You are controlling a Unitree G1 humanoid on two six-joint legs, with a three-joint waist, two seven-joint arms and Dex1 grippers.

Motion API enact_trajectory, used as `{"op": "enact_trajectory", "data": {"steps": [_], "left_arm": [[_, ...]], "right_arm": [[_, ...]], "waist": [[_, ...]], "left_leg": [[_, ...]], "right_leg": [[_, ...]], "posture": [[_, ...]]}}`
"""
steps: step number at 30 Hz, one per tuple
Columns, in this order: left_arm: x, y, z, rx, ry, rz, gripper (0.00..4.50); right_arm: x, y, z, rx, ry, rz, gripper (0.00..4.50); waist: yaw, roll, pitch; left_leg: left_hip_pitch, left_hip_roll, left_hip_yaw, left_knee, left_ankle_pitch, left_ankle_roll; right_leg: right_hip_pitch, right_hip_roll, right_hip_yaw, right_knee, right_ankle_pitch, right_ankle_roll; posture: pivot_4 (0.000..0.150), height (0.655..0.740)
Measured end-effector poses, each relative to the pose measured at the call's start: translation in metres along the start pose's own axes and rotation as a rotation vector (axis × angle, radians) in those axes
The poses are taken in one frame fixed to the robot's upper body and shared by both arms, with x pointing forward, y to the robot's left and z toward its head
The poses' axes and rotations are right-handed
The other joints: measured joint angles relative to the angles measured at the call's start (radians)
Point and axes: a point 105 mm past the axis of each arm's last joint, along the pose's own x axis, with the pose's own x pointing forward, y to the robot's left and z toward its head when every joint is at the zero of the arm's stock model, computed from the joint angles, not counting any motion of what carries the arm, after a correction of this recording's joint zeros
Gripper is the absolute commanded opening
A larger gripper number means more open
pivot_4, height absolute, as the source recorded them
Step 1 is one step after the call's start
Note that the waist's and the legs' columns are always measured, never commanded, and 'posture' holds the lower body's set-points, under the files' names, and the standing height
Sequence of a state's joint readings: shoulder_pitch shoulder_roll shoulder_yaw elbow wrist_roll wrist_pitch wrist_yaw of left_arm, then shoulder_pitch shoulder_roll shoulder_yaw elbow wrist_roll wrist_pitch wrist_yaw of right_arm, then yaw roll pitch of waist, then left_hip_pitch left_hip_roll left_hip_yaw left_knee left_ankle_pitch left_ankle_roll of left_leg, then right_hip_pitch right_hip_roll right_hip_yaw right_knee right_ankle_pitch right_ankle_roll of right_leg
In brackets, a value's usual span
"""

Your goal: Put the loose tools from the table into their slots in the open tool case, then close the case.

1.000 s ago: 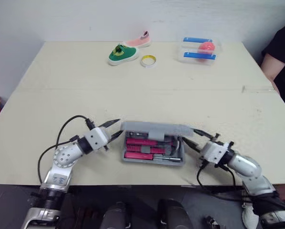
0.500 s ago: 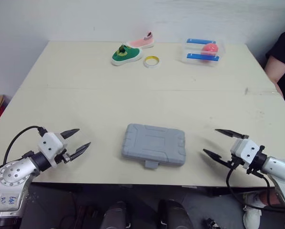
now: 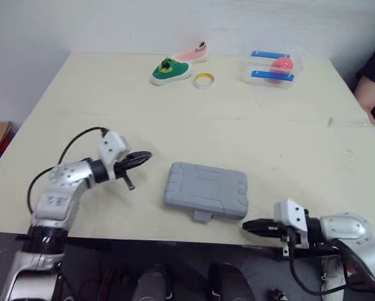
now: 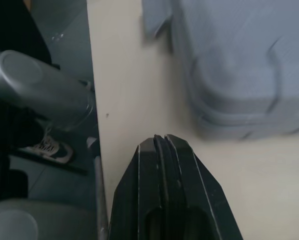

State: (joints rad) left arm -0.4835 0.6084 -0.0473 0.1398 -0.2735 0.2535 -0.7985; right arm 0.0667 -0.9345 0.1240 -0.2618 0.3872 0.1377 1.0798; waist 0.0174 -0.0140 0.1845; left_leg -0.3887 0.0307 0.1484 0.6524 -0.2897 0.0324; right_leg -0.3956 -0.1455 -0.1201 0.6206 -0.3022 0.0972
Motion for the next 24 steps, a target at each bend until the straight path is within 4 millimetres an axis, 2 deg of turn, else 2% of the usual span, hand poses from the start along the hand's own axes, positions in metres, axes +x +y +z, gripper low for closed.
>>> {"op": "enact_trajectory", "data": {"steps": [3,8,10,15,18,21,24], "left_arm": [[0.032,0.004,0.002,-0.01,-0.001,-0.015,0.0],[0.066,0.006,-0.007,-0.037,0.025,-0.052,0.0],[0.073,0.005,-0.01,-0.035,0.03,-0.069,0.0],[0.077,0.003,-0.013,0.009,0.048,-0.129,0.0],[0.075,-0.002,-0.015,0.014,0.048,-0.177,0.0],[0.065,-0.004,-0.021,0.019,0.056,-0.184,0.0],[0.04,-0.007,-0.029,0.018,0.056,-0.175,0.0]], "right_arm": [[0.002,-0.003,0.002,0.007,-0.007,-0.005,0.06],[0.015,-0.012,0.004,0.056,-0.083,-0.058,0.06],[0.017,-0.014,0.004,0.059,-0.095,-0.062,0.06],[0.021,-0.016,0.007,0.044,-0.101,-0.06,0.06],[0.031,-0.029,0.014,0.036,-0.136,-0.102,0.06],[0.037,-0.043,0.021,0.025,-0.147,-0.154,0.06],[0.04,-0.061,0.027,0.017,-0.154,-0.201,0.06]], "waist": [[0.007,-0.006,0.002],[-0.004,-0.01,0.002],[-0.011,-0.01,0.002],[-0.02,-0.011,0.002],[-0.026,-0.011,0.002],[-0.029,-0.011,0.002],[-0.042,-0.011,0.002]], "left_leg": [[-0.001,0.001,-0.002,0.002,0.0,0.0],[-0.001,0.002,-0.002,0.005,0.0,0.0],[-0.001,0.003,-0.002,0.005,0.0,0.0],[-0.001,0.003,-0.002,0.005,0.0,0.0],[-0.001,0.003,-0.002,0.006,0.0,0.0],[-0.001,0.003,-0.002,0.006,0.0,-0.001],[-0.002,0.002,-0.002,0.005,-0.001,-0.001]], "right_leg": [[0.001,0.001,-0.003,0.001,0.0,0.0],[0.002,0.001,-0.003,0.001,0.001,0.0],[0.001,0.001,-0.003,0.001,0.001,0.0],[0.001,0.001,-0.004,0.001,0.001,0.0],[0.001,0.001,-0.003,0.003,0.001,0.0],[0.0,0.0,-0.003,0.003,0.001,-0.001],[0.0,0.0,-0.003,0.003,0.0,-0.001]], "posture": [[0.15,0.74],[0.15,0.74],[0.15,0.74],[0.15,0.74],[0.15,0.74],[0.15,0.74],[0.15,0.74]]}}
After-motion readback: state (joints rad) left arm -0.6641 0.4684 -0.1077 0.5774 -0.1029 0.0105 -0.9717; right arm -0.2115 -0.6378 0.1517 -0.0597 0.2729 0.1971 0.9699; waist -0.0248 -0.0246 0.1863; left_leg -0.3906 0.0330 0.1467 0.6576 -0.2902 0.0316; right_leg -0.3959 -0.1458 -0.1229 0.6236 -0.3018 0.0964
